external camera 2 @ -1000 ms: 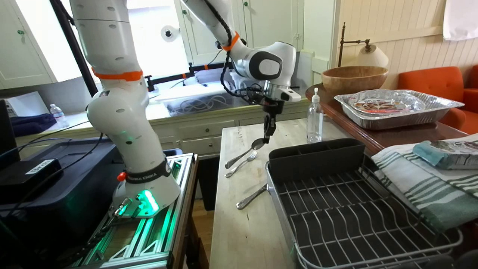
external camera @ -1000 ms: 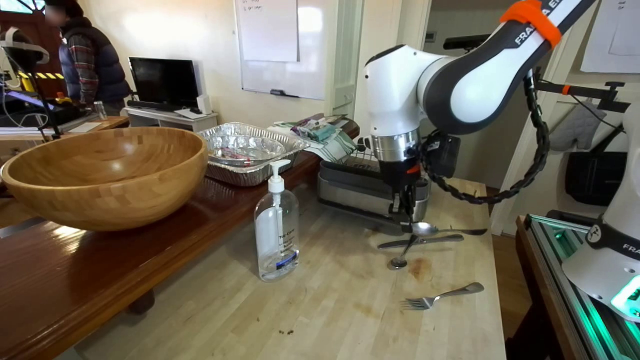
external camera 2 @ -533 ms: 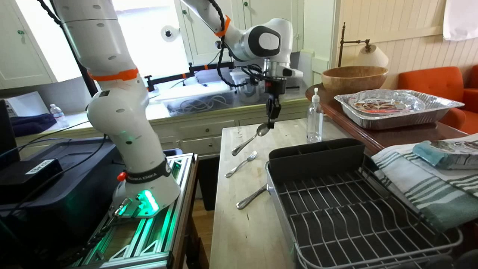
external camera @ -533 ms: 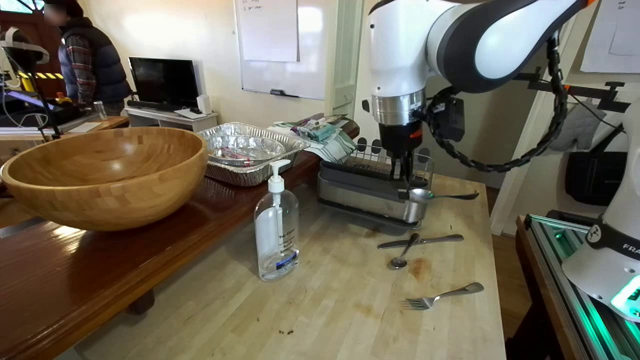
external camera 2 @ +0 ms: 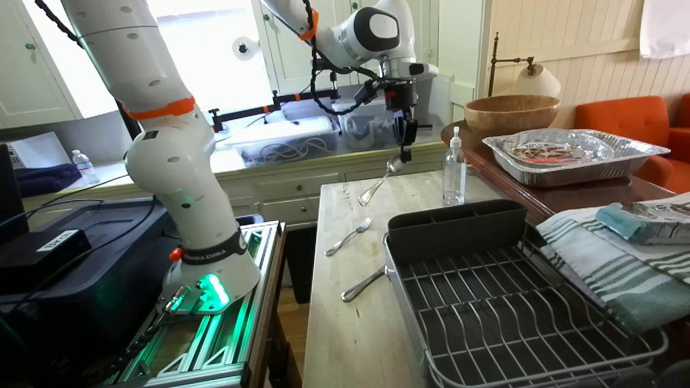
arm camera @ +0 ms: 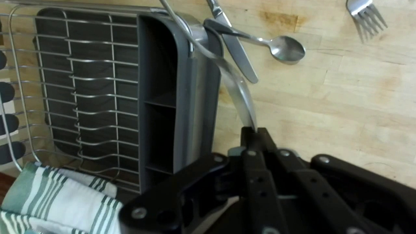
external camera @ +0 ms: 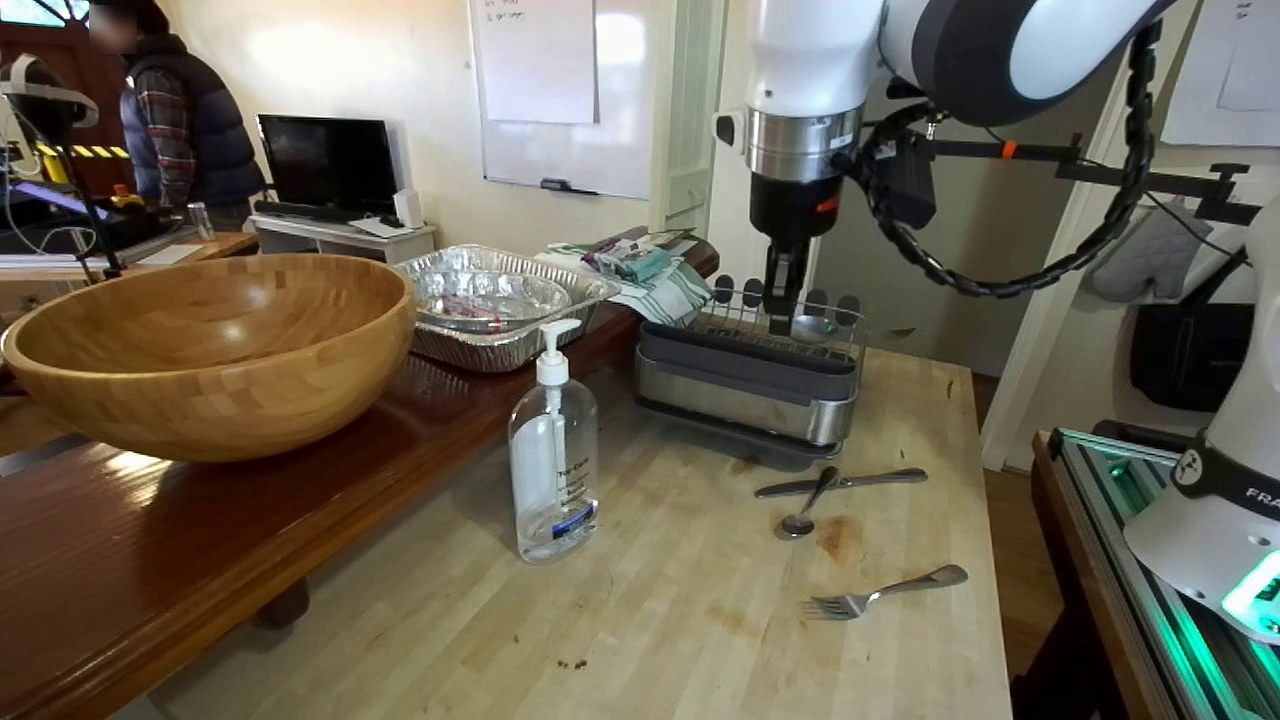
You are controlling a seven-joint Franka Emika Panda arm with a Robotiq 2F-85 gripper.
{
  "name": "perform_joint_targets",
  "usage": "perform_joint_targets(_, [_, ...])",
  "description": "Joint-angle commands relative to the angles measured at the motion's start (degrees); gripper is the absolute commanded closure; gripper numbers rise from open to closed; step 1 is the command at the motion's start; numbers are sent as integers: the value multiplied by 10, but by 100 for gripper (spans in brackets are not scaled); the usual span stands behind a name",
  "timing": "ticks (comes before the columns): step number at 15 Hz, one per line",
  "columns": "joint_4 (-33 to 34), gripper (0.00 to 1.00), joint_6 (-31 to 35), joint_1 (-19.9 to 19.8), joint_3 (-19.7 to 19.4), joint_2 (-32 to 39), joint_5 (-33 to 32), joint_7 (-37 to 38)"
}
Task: Put a spoon into the plate rack
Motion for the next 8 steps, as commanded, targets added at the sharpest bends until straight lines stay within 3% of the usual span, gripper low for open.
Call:
perform_joint_targets(1, [-1, 99, 36, -9, 9, -11, -44, 11])
perform_joint_targets(8, [-18, 99, 175, -20, 4, -6, -69, 1])
